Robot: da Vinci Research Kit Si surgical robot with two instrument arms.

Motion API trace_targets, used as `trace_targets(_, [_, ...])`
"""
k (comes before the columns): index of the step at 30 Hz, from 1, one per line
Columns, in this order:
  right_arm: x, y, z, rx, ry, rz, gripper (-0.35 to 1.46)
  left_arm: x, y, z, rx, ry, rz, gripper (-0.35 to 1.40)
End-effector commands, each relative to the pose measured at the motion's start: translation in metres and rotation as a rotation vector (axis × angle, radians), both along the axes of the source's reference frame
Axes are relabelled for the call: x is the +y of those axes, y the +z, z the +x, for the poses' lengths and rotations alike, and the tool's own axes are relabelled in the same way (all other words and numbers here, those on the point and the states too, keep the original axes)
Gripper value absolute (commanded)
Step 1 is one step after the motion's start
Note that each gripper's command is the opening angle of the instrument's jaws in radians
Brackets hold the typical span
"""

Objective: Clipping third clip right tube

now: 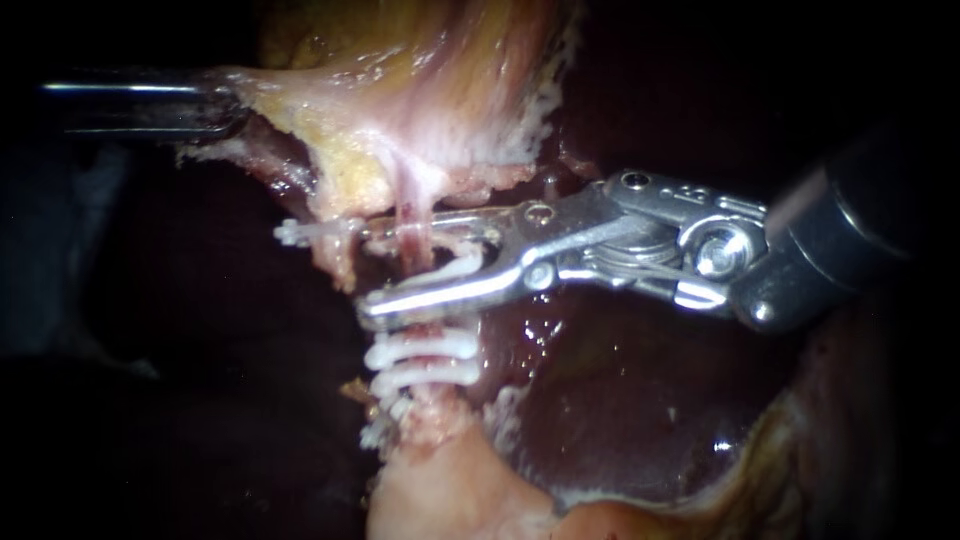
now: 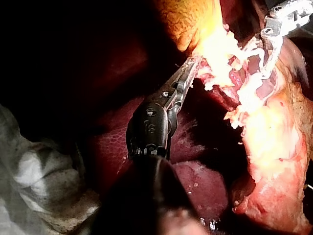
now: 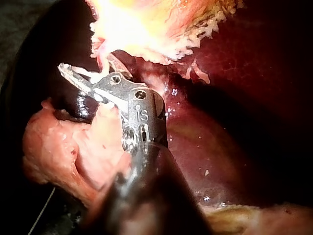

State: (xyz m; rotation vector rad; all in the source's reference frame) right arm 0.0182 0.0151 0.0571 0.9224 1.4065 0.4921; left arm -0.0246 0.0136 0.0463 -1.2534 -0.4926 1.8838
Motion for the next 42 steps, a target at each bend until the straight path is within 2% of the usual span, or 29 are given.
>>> trace_targets(1, [0.0001, 0.0, 0.0, -0.009, 0.004, 0.013, 0.42, 0.0, 0.0, 0.0, 0.001, 0.0, 0.0, -0.35])
trace_targets(5, [0.0002, 0.0004, 0.0, -0.022, 0.008, 0.046, 0.34, 0.0, 0.0001, 0.0, 0.001, 0.0, 0.0, -0.35])
trace_targets(19, [0.0003, 0.0007, 0.0, -0.028, 0.007, 0.068, -0.04, 0.0, 0.0001, -0.0001, 0.004, 0.001, 0.0, -0.35])
trace_targets(24, [0.0002, 0.0007, -0.0002, -0.037, 0.003, 0.108, -0.35, 0.0, 0.0001, -0.0001, 0.004, 0.001, 0.0, -0.35])
trace_targets(27, [0.0001, 0.0006, -0.0003, -0.043, 0.0, 0.124, -0.35, -0.0001, 0.0001, -0.0001, 0.004, 0.001, 0.0, -0.35])
trace_targets(31, [-0.0002, 0.0006, -0.0005, -0.105, -0.022, 0.108, -0.35, 0.0, 0.0001, -0.0001, 0.004, 0.001, 0.0, -0.35])
trace_targets(42, [-0.0003, 0.0008, -0.0006, -0.107, -0.024, 0.106, -0.35, -0.0001, 0.0001, -0.0001, 0.004, 0.0, 0.0, -0.35])
